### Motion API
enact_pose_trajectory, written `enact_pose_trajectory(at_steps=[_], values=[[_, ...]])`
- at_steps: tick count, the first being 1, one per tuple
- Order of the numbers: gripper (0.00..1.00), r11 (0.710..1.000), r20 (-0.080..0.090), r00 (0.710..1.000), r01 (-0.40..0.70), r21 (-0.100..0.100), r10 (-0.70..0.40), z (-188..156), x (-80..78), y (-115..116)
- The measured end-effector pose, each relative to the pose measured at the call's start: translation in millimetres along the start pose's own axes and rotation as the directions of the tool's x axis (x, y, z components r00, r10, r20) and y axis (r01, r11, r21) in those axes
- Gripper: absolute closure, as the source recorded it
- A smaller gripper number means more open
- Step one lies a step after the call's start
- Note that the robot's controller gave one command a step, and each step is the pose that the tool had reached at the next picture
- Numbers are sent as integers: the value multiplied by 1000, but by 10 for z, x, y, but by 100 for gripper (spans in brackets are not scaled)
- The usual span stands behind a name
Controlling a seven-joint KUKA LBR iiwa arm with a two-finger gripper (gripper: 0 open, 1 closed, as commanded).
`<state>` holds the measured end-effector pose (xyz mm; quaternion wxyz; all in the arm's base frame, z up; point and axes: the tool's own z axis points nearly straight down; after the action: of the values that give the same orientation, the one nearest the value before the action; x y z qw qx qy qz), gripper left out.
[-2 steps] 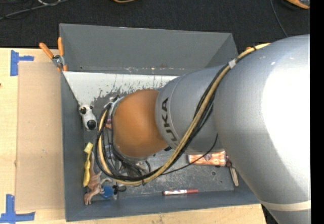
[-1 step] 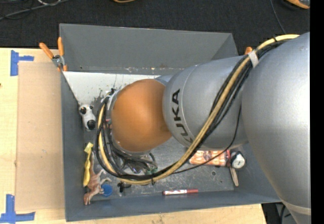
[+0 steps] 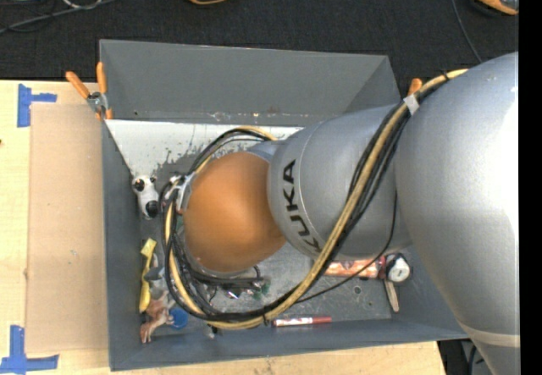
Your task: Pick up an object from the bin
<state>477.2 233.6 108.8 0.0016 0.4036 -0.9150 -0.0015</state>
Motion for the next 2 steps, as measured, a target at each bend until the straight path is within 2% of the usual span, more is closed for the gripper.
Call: enact_pose_trajectory(at_steps=[1, 2], values=[[0, 972, 4, 972, 237, 7, -237, 385, -130, 28], [100, 821, 8, 821, 571, 9, -571, 377, -86, 53]])
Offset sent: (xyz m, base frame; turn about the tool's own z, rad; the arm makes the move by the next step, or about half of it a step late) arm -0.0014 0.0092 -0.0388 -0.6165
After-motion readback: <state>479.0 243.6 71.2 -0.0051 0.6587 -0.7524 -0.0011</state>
